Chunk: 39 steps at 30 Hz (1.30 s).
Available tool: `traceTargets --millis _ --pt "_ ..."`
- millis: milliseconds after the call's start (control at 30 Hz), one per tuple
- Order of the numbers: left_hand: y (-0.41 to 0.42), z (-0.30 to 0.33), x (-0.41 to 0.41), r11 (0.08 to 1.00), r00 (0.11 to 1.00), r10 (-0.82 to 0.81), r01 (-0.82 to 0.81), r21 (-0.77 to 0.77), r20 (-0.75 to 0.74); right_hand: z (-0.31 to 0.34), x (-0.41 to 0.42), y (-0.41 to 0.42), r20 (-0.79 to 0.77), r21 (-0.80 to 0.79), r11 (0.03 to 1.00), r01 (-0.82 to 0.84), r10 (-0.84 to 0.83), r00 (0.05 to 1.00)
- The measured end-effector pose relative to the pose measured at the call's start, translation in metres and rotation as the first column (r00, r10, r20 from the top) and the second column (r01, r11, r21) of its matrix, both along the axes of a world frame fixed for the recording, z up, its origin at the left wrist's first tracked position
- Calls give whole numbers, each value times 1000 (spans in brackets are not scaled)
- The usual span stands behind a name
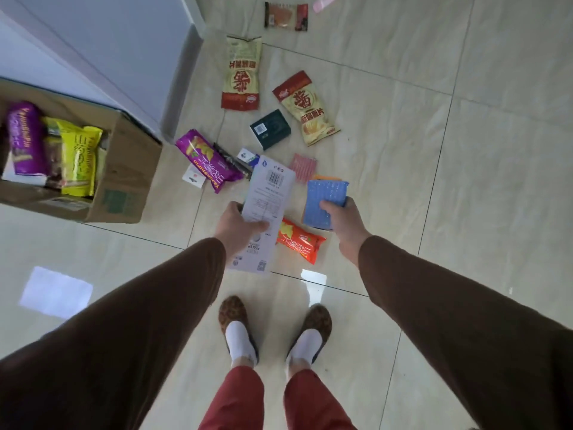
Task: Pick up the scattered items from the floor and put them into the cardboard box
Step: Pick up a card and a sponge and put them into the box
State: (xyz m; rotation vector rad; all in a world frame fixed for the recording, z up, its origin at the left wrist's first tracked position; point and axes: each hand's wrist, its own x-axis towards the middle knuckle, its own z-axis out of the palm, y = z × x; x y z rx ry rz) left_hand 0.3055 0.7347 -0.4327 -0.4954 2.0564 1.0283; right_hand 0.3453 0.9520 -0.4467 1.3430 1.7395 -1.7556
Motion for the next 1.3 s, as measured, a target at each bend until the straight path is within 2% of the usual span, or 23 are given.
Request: traceTargets --millis 167,367,633,867,1067,1300 --pt "-106 25 11 999 1000 7 -7 -35 -12 27 -7 -96 8 30 996 -84 84 996" --pt "-265 43 20 997 997 71 -71 14 -14 56 -16 -248 -29 60 991 -123 124 992" --pt "-437 75 -10 991 990 136 -136 3 -47 81 -34 -426 -42 -26 995 -96 95 995" --pt "-518 77 -77 974 975 218 -220 -48 -34 76 -91 -500 -49 -41 994 -99 97 994" --pt "-578 61 -148 978 982 187 -187 -94 -6 58 -155 -557 -19 -16 996 -85 85 996" --pt "-636 33 -241 973 985 172 -175 -148 -33 39 -215 -613 46 12 999 39 -40 998"
